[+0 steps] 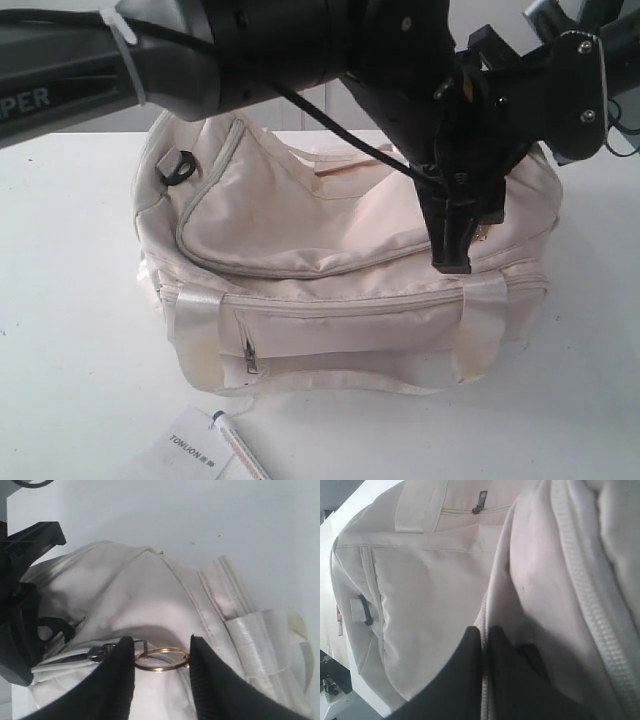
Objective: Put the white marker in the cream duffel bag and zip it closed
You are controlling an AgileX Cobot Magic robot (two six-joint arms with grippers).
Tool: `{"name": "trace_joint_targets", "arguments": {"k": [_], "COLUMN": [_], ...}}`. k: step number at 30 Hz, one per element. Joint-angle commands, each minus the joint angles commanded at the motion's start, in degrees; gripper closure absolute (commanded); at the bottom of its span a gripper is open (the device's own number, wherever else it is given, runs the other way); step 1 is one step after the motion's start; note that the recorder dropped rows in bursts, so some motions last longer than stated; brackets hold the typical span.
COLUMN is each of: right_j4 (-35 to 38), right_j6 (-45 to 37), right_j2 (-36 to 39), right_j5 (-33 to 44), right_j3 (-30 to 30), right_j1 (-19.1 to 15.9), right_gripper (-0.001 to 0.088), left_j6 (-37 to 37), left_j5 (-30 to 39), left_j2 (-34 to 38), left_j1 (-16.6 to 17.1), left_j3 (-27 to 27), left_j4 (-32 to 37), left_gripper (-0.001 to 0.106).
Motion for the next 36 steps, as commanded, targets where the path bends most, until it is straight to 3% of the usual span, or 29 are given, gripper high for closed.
{"name": "trace_joint_targets", "arguments": {"k": [4,16,36], "right_j4": [0.00,0.88,0.85], "right_j6": [0.00,0.00,-1.08], "right_j2": [0.00,0.00,0.00], "right_j5": [0.00,-0.33,-0.46], "right_j3": [0.00,0.00,0.00], "right_j1": [0.00,0.00,0.00], "right_gripper": [0.0868,0.0868,0.0868], "left_j6": [0.00,0.34,0.34], "left_j5": [0.12,11.32,17.94], "left_j2": [0.00,3.74,4.02], "left_j1": [0.00,0.00,1.13], "left_j3": [0.00,0.00,0.00], "left_j4": [-1.49,-1.17,2.43], "left_gripper": [0.105,0.105,0.105]}}
